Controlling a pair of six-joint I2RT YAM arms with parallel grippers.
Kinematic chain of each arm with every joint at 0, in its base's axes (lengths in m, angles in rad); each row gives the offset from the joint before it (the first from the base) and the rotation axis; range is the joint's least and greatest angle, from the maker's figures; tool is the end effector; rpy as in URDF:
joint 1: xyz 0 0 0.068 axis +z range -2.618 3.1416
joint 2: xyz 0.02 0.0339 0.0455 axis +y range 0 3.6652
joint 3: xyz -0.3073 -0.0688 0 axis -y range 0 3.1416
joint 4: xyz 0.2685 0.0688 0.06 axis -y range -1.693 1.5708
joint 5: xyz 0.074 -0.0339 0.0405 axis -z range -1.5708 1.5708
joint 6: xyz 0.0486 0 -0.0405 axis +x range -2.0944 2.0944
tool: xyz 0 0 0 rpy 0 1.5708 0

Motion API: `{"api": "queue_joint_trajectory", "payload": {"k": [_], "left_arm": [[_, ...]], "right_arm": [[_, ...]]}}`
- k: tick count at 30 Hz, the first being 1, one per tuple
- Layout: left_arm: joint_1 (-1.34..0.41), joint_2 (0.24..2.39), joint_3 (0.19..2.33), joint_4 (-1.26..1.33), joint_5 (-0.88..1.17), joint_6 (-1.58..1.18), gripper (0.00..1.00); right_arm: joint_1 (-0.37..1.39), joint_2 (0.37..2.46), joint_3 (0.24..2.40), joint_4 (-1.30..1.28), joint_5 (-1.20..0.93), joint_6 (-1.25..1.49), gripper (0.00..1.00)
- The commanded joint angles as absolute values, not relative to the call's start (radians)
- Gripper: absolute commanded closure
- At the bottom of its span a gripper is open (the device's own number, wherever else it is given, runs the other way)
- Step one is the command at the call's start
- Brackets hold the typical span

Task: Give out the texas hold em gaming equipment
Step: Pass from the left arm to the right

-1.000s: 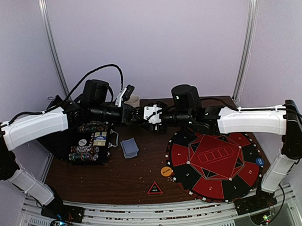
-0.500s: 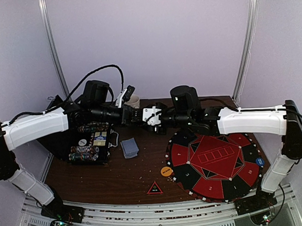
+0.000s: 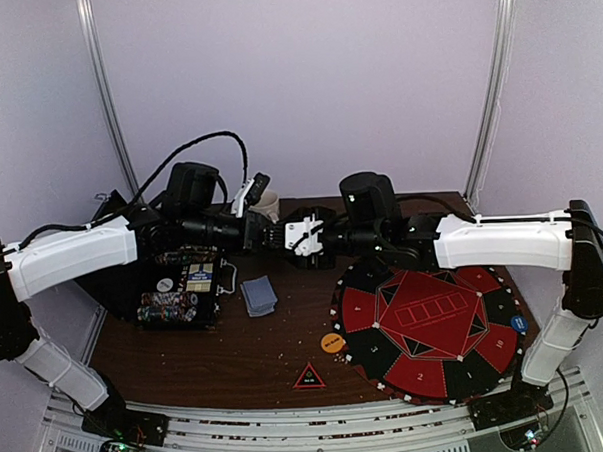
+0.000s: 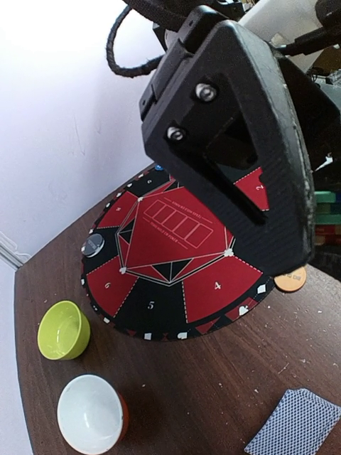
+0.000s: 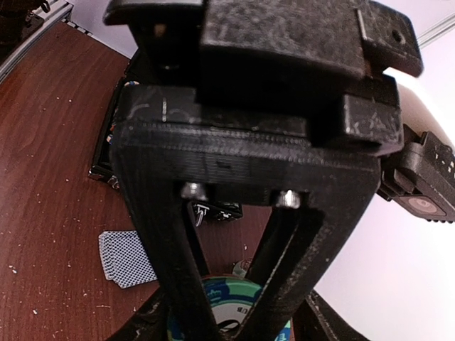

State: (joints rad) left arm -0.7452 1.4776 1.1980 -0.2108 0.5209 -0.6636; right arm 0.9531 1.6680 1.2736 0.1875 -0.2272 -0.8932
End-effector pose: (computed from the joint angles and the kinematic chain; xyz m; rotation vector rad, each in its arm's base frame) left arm 0.2544 -0.2677 0.3483 0.4557 2.2564 -1.3444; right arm 0.2456 0.3647 0.3466 -1.5115 0.9378 0.2451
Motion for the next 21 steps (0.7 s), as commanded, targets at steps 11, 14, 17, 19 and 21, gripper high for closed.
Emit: {"api": "queue_joint_trajectory", "payload": {"k": [11, 14, 17, 19, 21], "left_arm": [[-0.745, 1.449, 1.161, -0.153, 0.555, -0.673, 0.96], [-0.745, 1.451, 1.16, -0.143, 0.567, -0.672, 0.94], [-0.744, 1.45, 1.155, -0.133, 0.575, -0.672, 0.9], [-0.743, 1.448, 1.149, -0.128, 0.575, -0.673, 0.85], [-0.738, 1.447, 1.143, -0.121, 0.578, -0.674, 0.8]], "right_arm": [[0.95, 1.655, 1.283, 0.181, -0.229, -0.909, 0.63], [0.95, 1.662, 1.288, 0.183, -0.211, -0.901, 0.69], [0.95, 1.667, 1.3, 0.172, -0.194, -0.892, 0.74], [0.95, 1.665, 1.306, 0.167, -0.193, -0.883, 0.77], [0.95, 1.667, 1.317, 0.151, -0.199, -0.876, 0.8]]}}
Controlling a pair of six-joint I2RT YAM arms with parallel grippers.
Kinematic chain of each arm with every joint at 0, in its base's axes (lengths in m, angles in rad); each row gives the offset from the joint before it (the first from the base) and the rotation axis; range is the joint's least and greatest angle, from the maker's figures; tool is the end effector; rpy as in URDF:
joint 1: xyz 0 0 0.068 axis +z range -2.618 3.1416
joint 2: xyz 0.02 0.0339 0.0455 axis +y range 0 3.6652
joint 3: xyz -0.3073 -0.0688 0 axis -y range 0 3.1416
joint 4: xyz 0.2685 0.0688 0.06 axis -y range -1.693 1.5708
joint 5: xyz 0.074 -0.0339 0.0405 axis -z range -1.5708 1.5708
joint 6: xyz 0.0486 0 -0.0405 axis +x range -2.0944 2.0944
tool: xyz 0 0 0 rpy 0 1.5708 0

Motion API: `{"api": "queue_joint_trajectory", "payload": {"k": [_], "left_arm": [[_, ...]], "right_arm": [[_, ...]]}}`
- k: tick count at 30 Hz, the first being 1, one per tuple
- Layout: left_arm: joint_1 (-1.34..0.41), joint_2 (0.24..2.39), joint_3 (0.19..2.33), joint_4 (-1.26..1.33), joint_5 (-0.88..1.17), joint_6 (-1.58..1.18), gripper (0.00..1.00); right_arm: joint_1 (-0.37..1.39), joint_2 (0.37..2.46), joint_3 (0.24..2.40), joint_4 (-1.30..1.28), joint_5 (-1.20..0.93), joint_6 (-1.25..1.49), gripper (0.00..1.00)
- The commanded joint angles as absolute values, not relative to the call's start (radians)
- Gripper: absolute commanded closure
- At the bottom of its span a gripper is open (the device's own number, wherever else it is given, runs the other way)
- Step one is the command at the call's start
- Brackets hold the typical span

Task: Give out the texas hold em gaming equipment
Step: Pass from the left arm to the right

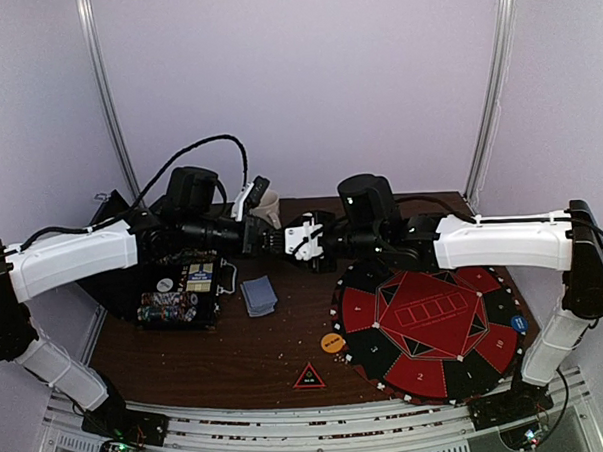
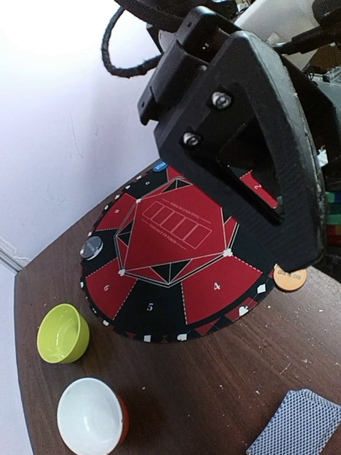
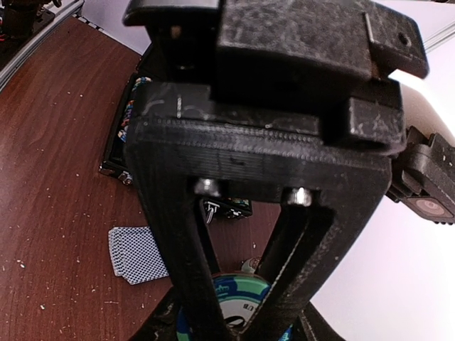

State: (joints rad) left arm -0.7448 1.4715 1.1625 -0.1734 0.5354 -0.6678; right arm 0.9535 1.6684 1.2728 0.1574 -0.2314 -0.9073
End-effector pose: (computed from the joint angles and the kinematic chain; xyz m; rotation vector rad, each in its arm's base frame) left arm 0.2524 -0.2664 0.3411 0.4631 2.2502 -1.3631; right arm 0.2449 0.3642 0.3426 -1.5430 0.9445 0.2420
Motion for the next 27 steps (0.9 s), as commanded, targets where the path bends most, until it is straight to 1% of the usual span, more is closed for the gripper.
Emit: {"api": "queue_joint_trajectory", "payload": {"k": [1, 7, 10, 13, 17, 21, 27], "left_arm": [[-0.736, 1.446, 1.141, -0.118, 0.578, -0.676, 0.78], [-0.736, 1.439, 1.125, -0.088, 0.58, -0.678, 0.62], [-0.733, 1.44, 1.119, -0.076, 0.583, -0.679, 0.6], [-0.734, 1.436, 1.121, -0.07, 0.585, -0.672, 0.51], [-0.722, 1.409, 1.116, -0.1, 0.531, -0.65, 0.41], [-0.696, 1.389, 1.087, -0.138, 0.509, -0.639, 0.36], [-0.667, 1.353, 1.083, -0.179, 0.491, -0.588, 0.24]], "right_arm": [[0.951, 1.667, 1.323, 0.14, -0.205, -0.87, 0.83], [0.95, 1.659, 1.328, 0.107, -0.242, -0.84, 0.86], [0.95, 1.655, 1.332, 0.088, -0.252, -0.833, 0.87], [0.95, 1.654, 1.341, 0.062, -0.254, -0.828, 0.87], [0.943, 1.647, 1.346, 0.023, -0.258, -0.784, 0.89], [0.919, 1.63, 1.329, -0.013, -0.286, -0.707, 0.89], [0.844, 1.599, 1.282, -0.074, -0.326, -0.594, 0.9]]}}
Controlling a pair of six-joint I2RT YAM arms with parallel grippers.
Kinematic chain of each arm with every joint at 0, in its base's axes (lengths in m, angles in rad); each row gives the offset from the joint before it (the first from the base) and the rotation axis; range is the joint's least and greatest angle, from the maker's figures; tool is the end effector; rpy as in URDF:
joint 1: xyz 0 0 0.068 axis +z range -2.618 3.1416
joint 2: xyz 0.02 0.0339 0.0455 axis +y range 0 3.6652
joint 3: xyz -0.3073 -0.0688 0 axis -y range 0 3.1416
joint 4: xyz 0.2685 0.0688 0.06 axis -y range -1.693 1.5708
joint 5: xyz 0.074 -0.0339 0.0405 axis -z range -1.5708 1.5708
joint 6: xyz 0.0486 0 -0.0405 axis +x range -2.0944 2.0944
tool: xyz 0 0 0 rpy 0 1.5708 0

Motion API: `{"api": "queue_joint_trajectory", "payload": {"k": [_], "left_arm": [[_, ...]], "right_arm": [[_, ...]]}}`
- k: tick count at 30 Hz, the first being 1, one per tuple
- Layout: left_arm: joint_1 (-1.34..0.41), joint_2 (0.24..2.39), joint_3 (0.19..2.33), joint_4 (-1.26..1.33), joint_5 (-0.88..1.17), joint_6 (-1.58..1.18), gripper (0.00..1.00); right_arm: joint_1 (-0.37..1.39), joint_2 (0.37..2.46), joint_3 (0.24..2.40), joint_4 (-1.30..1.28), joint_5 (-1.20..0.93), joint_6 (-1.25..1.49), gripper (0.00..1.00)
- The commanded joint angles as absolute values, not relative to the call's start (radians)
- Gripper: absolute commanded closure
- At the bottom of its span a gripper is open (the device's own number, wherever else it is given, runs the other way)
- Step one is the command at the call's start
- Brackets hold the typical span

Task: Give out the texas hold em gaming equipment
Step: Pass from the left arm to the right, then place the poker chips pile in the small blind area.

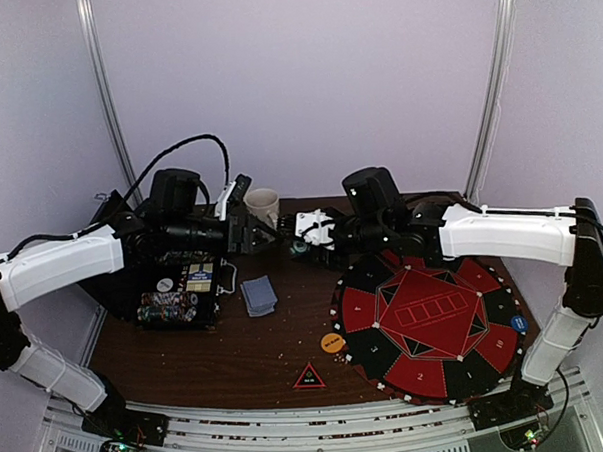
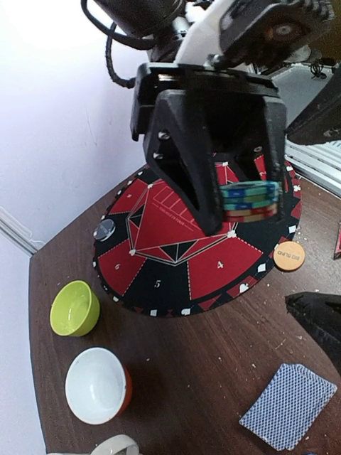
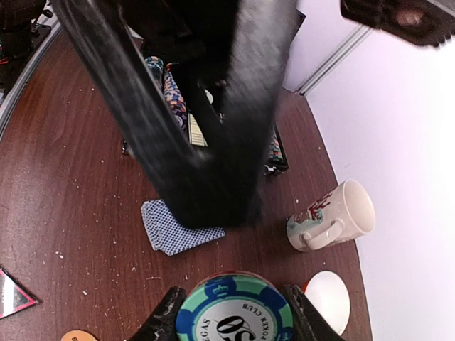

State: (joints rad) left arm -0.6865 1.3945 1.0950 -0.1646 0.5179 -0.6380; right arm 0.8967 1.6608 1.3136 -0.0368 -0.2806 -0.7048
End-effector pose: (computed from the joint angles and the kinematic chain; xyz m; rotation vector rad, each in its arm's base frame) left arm 0.2510 -0.2368 0.3421 0.4170 2.2106 -1.3070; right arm 0.2594 0.3462 0.3394 -1.5302 1.2250 0.4004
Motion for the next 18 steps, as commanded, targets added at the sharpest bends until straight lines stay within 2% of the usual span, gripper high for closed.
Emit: {"api": "queue_joint_trajectory", "payload": {"k": [1, 10, 18], "left_arm": [[-0.657, 1.344, 1.077, -0.177, 0.49, -0.587, 0.23], [-0.551, 1.292, 1.011, -0.201, 0.472, -0.532, 0.2], [-0.439, 1.292, 1.013, -0.27, 0.466, -0.395, 0.18]], "right_arm": [[0.827, 1.587, 1.262, -0.069, -0.337, -0.566, 0.9], [0.578, 1.461, 1.105, -0.161, -0.365, -0.371, 0.91], [0.265, 1.332, 0.927, -0.178, -0.275, -0.33, 0.91]]}}
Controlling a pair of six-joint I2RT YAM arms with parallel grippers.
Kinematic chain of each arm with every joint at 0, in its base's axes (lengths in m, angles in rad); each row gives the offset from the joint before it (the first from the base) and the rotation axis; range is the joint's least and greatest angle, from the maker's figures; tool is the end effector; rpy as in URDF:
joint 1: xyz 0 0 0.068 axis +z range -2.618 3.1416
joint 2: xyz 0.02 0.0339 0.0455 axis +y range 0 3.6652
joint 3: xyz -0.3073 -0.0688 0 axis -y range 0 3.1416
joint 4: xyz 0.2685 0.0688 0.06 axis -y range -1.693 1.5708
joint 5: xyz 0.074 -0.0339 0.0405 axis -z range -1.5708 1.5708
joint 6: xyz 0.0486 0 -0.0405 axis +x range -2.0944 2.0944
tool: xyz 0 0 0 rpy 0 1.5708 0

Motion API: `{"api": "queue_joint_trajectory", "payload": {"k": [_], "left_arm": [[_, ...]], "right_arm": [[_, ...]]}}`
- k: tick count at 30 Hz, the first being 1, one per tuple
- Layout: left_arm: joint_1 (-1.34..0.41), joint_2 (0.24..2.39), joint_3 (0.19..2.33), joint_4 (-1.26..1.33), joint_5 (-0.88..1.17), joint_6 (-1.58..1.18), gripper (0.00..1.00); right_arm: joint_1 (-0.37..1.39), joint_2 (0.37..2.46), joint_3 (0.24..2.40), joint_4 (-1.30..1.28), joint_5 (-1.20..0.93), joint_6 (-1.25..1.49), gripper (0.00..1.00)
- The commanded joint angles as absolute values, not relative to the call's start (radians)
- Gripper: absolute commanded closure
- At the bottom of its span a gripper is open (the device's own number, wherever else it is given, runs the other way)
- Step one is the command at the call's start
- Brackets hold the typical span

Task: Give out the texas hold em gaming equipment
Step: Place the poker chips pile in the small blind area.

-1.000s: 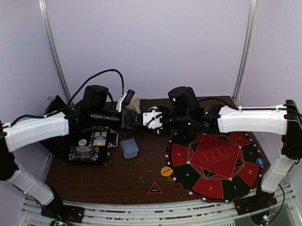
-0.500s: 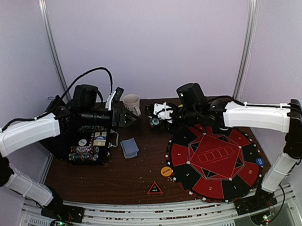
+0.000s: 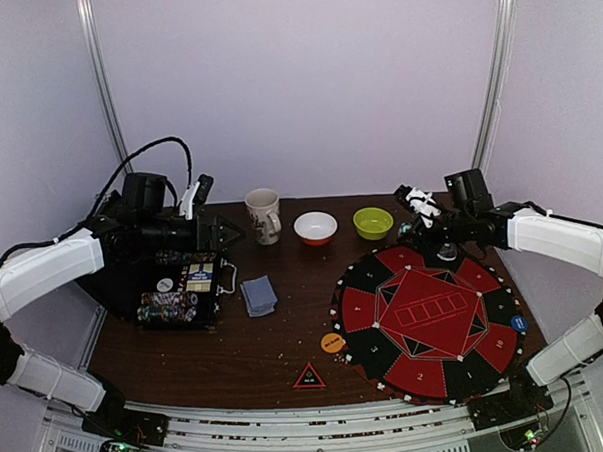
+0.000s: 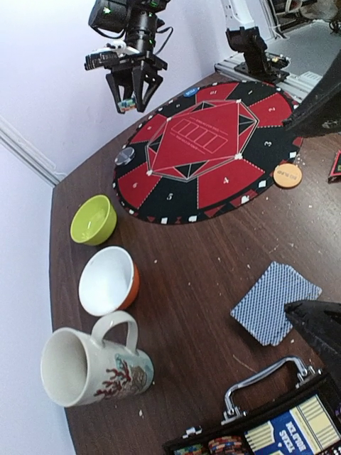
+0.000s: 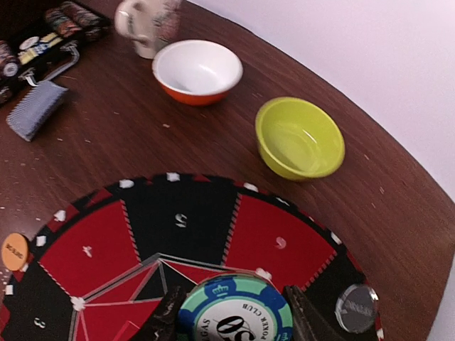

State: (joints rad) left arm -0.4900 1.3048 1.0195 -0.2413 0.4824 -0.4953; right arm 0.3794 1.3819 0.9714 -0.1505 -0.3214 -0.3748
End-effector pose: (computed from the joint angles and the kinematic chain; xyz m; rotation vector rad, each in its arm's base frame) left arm 0.2673 -0.1681 0.3332 0.3059 2.2036 -1.0768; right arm 0.3047 0.1380 0.2993 -0.9529 1.8925 0.3448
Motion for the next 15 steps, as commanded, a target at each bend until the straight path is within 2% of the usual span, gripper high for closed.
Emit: {"api": "queue_joint_trajectory", "payload": {"k": [1, 9, 15], "left_arm": [[-0.424, 1.293, 1.011, -0.283, 0.464, -0.381, 0.18], [-0.302, 1.292, 0.975, -0.336, 0.43, -0.248, 0.16], [-0.208, 1.298, 0.943, -0.344, 0.408, -0.139, 0.14]], "right_arm": [[0.224, 1.327, 0.908, -0.182, -0.264, -0.332, 0.92], [0.011, 1.321, 0.788, -0.166, -0.137, -0.356, 0.92], [-0.077, 1.321, 0.749, -0.175, -0.086, -0.405, 0.92]]}}
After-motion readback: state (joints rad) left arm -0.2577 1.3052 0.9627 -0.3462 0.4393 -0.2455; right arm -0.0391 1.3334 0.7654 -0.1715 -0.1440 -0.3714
